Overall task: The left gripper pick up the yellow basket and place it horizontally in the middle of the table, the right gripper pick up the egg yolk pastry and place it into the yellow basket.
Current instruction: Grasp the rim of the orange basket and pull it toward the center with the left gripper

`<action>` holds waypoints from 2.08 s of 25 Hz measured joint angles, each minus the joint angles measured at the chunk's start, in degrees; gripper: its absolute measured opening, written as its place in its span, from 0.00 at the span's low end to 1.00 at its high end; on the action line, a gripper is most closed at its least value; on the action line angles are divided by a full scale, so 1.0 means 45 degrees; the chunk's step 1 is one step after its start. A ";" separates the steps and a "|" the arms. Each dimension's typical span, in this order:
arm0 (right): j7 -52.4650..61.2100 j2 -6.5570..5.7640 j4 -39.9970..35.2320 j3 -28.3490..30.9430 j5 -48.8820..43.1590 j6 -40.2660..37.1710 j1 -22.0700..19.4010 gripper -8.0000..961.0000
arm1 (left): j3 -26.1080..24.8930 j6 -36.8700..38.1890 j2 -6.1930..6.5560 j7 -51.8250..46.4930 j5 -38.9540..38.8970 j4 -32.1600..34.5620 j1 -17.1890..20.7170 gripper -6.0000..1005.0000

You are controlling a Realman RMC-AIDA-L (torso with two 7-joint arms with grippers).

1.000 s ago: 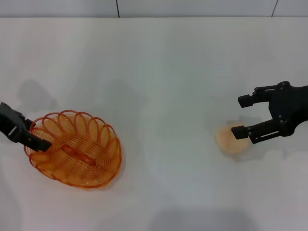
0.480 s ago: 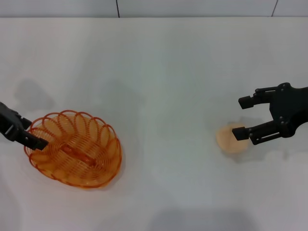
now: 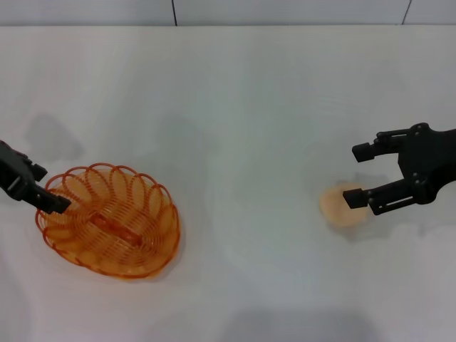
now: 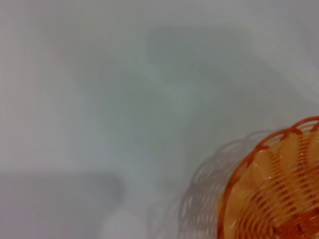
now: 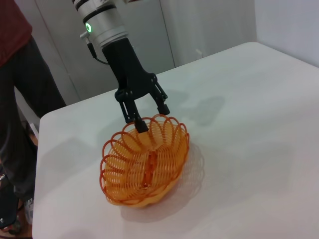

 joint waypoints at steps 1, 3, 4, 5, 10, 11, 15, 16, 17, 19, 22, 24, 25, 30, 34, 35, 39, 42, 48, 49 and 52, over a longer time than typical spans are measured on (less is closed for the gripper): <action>0.0000 0.0001 0.0000 0.0001 0.0000 -0.0001 0.0008 0.91 | 0.0019 -0.0008 0.0000 0.0012 -0.0002 -0.0009 -0.0013 0.87; 0.0000 0.0004 0.0000 -0.0001 0.0000 -0.0001 0.0044 0.91 | 0.0038 -0.0021 0.0000 0.0026 0.0016 -0.0030 -0.0021 0.87; 0.0000 0.0006 0.0000 -0.0002 0.0000 0.0001 0.0050 0.91 | 0.0041 -0.0028 -0.0001 0.0051 0.0018 -0.0037 -0.0023 0.87; 0.0000 0.0006 0.0000 -0.0002 0.0001 0.0007 0.0054 0.91 | 0.0040 -0.0030 -0.0004 0.0080 0.0017 -0.0038 -0.0024 0.87; 0.0001 0.0008 0.0000 -0.0002 0.0000 0.0034 0.0085 0.91 | 0.0069 0.0015 -0.0043 0.0312 0.0016 -0.0040 -0.0029 0.87; 0.0001 0.0001 0.0000 -0.0002 0.0001 0.0037 0.0094 0.91 | 0.0079 0.0011 -0.0040 0.0360 0.0020 -0.0035 -0.0042 0.87; 0.0001 -0.0005 0.0000 -0.0002 0.0000 0.0048 0.0102 0.91 | 0.0079 -0.0014 -0.0033 0.0361 0.0020 -0.0020 -0.0070 0.87; 0.0000 -0.0006 0.0000 -0.0002 0.0001 0.0050 0.0103 0.91 | 0.0078 -0.0025 -0.0033 0.0361 0.0022 -0.0025 -0.0081 0.87; 0.0001 -0.0008 0.0001 -0.0002 0.0001 0.0052 0.0104 0.91 | 0.0078 -0.0025 -0.0033 0.0367 0.0023 -0.0032 -0.0084 0.87; 0.0001 -0.0010 0.0000 -0.0002 0.0001 0.0056 0.0103 0.91 | 0.0077 -0.0038 -0.0050 0.0400 0.0023 -0.0037 -0.0088 0.87; 0.0000 -0.0010 0.0000 -0.0002 0.0001 0.0060 0.0104 0.91 | 0.0077 -0.0103 -0.0097 0.0440 0.0023 -0.0041 -0.0088 0.87; 0.0001 -0.0010 0.0000 -0.0002 0.0000 0.0062 0.0104 0.91 | 0.0077 -0.0174 -0.0126 0.0455 0.0024 -0.0042 -0.0088 0.87; 0.0002 -0.0011 0.0001 -0.0002 0.0001 0.0062 0.0104 0.91 | 0.0077 -0.0211 -0.0138 0.0463 0.0025 -0.0043 -0.0088 0.87; 0.0016 -0.0011 0.0001 -0.0002 0.0000 0.0062 0.0103 0.91 | 0.0077 -0.0285 -0.0209 0.0476 0.0023 -0.0083 -0.0107 0.86; 0.0037 -0.0006 0.0000 -0.0002 0.0000 0.0060 0.0103 0.91 | 0.0077 -0.0430 -0.0286 0.0432 0.0039 -0.0344 -0.0158 0.85; 0.0046 -0.0004 0.0000 -0.0002 0.0000 0.0059 0.0103 0.91 | 0.0077 -0.0462 -0.0301 0.0407 0.0045 -0.0373 -0.0158 0.85; 0.0111 0.0004 0.0000 -0.0003 0.0001 0.0030 0.0102 0.91 | 0.0077 -0.0543 -0.0317 0.0397 0.0058 -0.0374 -0.0089 0.80; 0.0115 0.0008 0.0000 -0.0002 0.0001 0.0014 0.0093 0.91 | 0.0077 -0.0615 -0.0341 0.0401 0.0059 -0.0417 -0.0058 0.66; 0.0118 0.0010 0.0000 -0.0003 0.0001 -0.0015 0.0096 0.91 | 0.0078 -0.0714 -0.0440 0.0486 0.0059 -0.0556 -0.0048 0.50; 0.0118 0.0009 0.0000 -0.0002 0.0001 -0.0018 0.0097 0.91 | 0.0077 -0.0725 -0.0444 0.0489 0.0059 -0.0556 -0.0043 0.48; 0.0118 0.0010 0.0001 -0.0002 0.0001 -0.0027 0.0101 0.91 | 0.0076 -0.0786 -0.0449 0.0469 0.0059 -0.0556 -0.0028 0.47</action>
